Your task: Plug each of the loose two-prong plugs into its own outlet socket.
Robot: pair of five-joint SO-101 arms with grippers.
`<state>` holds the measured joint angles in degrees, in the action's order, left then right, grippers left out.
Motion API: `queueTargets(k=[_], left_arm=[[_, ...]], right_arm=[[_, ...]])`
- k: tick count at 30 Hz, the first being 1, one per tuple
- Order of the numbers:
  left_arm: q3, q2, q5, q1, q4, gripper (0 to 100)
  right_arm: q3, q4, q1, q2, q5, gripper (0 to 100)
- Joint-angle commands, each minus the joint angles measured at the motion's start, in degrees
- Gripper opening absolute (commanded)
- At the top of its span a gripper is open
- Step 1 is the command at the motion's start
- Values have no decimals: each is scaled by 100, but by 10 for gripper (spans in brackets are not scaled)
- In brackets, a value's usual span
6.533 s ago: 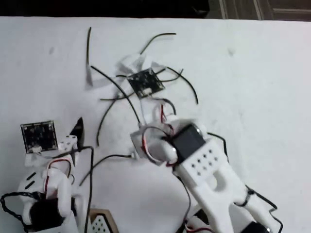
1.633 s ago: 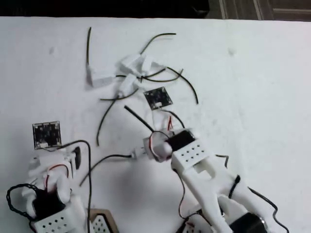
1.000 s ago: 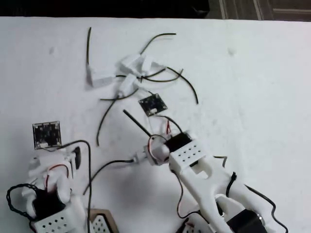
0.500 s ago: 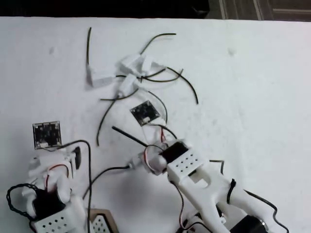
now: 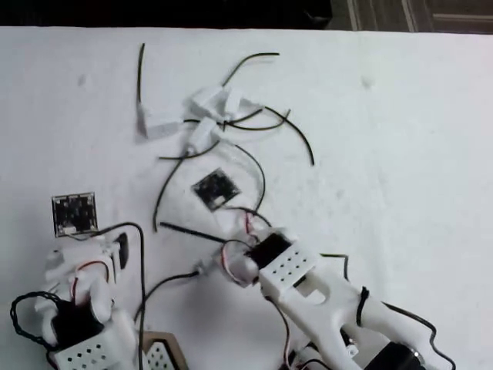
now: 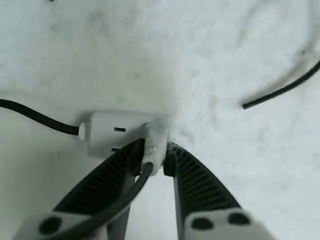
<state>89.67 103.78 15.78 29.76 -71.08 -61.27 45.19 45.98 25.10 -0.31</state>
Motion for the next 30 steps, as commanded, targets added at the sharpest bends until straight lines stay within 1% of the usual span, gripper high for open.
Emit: queueTargets(k=[1,2,6,8,11,17,19,20,22,24,25,27,30], left_arm=[[-9,57,44,13,105,286],[-9,57,44,13,105,286],[-9,57,44,13,105,286],[-9,57,53,13,105,286],[-9,57,53,13,114,286],[132,57,53,4,290,286],[141,57,53,4,290,286],[141,57,53,4,290,286],[141,57,53,4,290,286],[141,57,53,4,290,286],[141,57,53,4,290,286],[141,57,53,4,290,286],[141,57,53,-145,281,283]], right_arm=[[360,418,312,-22,70,29],[571,637,295,-22,70,51],[1503,1807,303,-22,62,192],[1978,2378,312,-22,62,230],[2708,3064,330,-22,62,234],[3956,4295,593,-22,53,233],[4149,4593,585,-22,53,224],[4202,4716,576,-22,53,203],[4237,4813,567,-22,53,125],[4229,4822,567,31,53,18],[4202,4848,567,119,53,12],[4141,4971,549,418,53,44],[3982,4998,549,1051,53,13]])
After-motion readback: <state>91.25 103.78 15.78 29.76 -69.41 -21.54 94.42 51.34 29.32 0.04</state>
